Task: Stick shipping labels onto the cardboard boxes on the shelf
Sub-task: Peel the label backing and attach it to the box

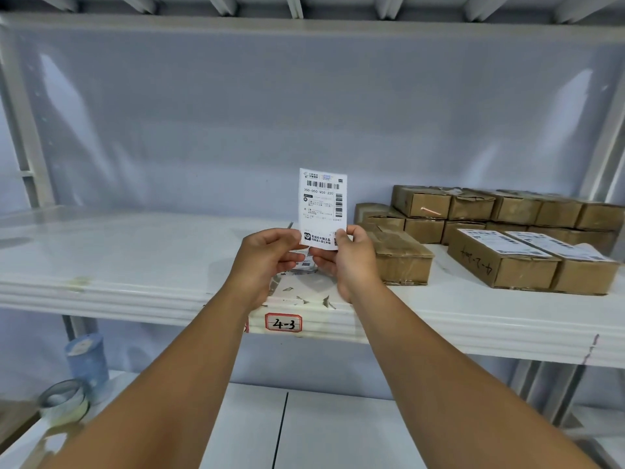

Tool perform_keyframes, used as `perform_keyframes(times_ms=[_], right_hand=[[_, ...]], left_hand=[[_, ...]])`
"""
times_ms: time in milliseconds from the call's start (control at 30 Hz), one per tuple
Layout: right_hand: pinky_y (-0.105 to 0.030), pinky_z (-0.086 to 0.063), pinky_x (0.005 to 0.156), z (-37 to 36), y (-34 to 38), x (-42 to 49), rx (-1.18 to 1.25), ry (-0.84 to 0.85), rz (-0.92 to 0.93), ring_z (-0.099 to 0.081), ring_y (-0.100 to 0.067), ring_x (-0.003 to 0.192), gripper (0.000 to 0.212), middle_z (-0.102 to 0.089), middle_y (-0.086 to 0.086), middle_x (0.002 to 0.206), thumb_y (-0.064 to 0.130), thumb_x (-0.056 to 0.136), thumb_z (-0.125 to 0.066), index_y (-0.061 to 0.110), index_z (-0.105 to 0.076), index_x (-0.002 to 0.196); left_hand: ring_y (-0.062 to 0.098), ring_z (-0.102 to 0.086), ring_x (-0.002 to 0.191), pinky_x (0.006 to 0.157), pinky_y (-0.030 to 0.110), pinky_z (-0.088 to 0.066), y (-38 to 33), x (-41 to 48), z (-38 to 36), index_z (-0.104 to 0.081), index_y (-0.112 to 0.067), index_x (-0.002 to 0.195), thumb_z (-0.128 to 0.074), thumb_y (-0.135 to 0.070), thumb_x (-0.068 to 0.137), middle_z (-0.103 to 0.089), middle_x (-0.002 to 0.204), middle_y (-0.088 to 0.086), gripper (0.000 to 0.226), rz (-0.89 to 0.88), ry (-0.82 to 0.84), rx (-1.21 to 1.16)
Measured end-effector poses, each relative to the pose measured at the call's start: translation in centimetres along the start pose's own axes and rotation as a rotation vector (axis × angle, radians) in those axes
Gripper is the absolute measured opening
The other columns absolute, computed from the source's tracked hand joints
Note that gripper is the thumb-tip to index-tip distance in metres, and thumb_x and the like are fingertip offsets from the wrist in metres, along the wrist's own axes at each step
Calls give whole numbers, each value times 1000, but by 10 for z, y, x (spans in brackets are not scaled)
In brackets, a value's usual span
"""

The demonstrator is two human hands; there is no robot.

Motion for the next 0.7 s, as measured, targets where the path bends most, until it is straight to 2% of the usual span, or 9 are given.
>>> perform_keyframes(times_ms=[167,367,600,700], right_hand=[[-24,-52,46,0,0,0,-3,-8,-10,-64,-13,47,12,-65,-7,82,19,104,-34,15,-45,103],[-25,-55,51,0,1,-1,-26,13,3,-65,-14,52,12,-66,-7,84,17,103,-36,18,-46,97],[-25,-56,52,0,1,0,-28,10,1,-65,-14,52,10,-65,-7,84,16,103,-36,13,-45,107],[-24,-55,50,0,0,1,-43,8,6,-65,-14,52,11,-66,-10,88,16,104,-35,13,-45,108]], left_hand=[[10,-62,61,57,17,-50,2,2,0,-68,-8,96,-58,-1,89,-70,84,5,14,10,-13,30],[5,-54,54,53,14,-45,2,2,-1,-68,-8,91,-55,4,88,-67,76,3,18,8,-27,45],[12,-50,57,60,23,-44,-1,0,-1,-69,-12,81,-57,-6,89,-68,67,1,15,4,-64,22],[13,-49,59,62,24,-43,0,0,-2,-69,-11,78,-60,-7,89,-68,66,1,14,-16,4,40]])
Point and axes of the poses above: each hand's wrist, its own x-axis towards the middle knuckle, its own z-axis out of the back of the hand, y = z × x, the point moved 2 cm from there along x, towards the middle knuckle
